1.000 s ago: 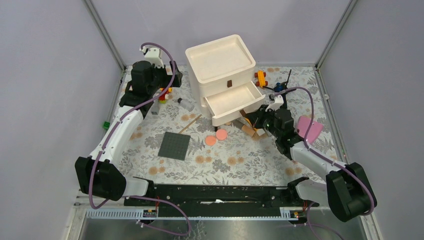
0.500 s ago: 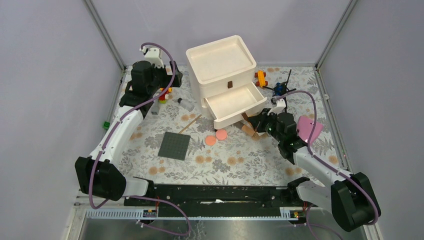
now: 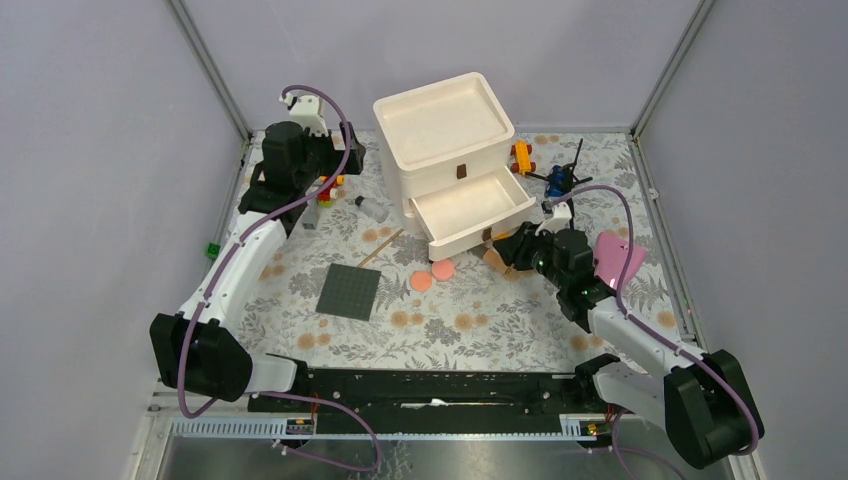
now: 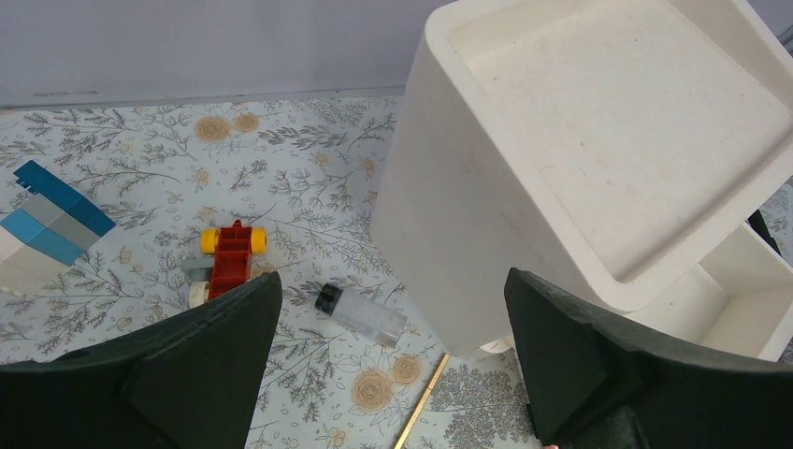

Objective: Organize the makeup
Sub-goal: Open the drawer in the storage box.

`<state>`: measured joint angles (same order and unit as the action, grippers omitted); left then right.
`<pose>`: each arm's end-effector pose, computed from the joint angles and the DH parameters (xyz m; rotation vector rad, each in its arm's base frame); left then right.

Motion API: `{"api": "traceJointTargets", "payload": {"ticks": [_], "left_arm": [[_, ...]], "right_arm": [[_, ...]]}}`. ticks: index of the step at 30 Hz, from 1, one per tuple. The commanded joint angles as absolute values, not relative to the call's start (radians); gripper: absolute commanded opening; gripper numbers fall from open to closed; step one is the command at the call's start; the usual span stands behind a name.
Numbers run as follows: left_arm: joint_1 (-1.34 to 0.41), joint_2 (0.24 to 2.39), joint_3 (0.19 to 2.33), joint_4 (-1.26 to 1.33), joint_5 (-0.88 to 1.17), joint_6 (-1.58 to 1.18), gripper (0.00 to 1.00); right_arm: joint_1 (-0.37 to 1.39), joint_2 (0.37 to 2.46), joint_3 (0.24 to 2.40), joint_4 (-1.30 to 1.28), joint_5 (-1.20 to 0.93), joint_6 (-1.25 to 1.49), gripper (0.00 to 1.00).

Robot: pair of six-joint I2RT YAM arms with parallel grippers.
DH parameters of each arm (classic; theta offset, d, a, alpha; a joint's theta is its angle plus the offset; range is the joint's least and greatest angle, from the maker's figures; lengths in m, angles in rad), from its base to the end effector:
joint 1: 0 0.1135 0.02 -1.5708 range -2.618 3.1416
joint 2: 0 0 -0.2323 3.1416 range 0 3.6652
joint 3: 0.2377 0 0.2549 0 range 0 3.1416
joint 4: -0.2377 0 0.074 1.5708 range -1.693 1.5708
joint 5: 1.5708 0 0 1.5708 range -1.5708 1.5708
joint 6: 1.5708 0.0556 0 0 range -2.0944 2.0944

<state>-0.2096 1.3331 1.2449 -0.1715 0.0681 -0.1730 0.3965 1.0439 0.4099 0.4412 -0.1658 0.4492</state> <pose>0.3342 -0.0750 0.3440 0.0820 1.8407 -0.3309 0.2407 0.1107 0.1912 -0.0765 1.8223 0.7529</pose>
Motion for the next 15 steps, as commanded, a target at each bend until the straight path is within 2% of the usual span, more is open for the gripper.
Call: {"api": "traceJointTargets", "payload": {"ticks": [1,6,15], "left_arm": [[-0.213,1.330,1.294,-0.135,0.079,-0.163,0.99],[-0.215,1.330,1.298,-0.135,0.083,-0.172,0.99],[-0.216,1.356,1.356,-0.231,0.070,-0.261,0.99]], "right_arm": [[0.405,1.037,0.415,0.424,-0.128,0.441,0.40],[0.405,0.999,0.437,0.357,-0.065,0.426,0.49],[0.404,0.907,0.462,0.233,0.030,0.394,0.57]]}}
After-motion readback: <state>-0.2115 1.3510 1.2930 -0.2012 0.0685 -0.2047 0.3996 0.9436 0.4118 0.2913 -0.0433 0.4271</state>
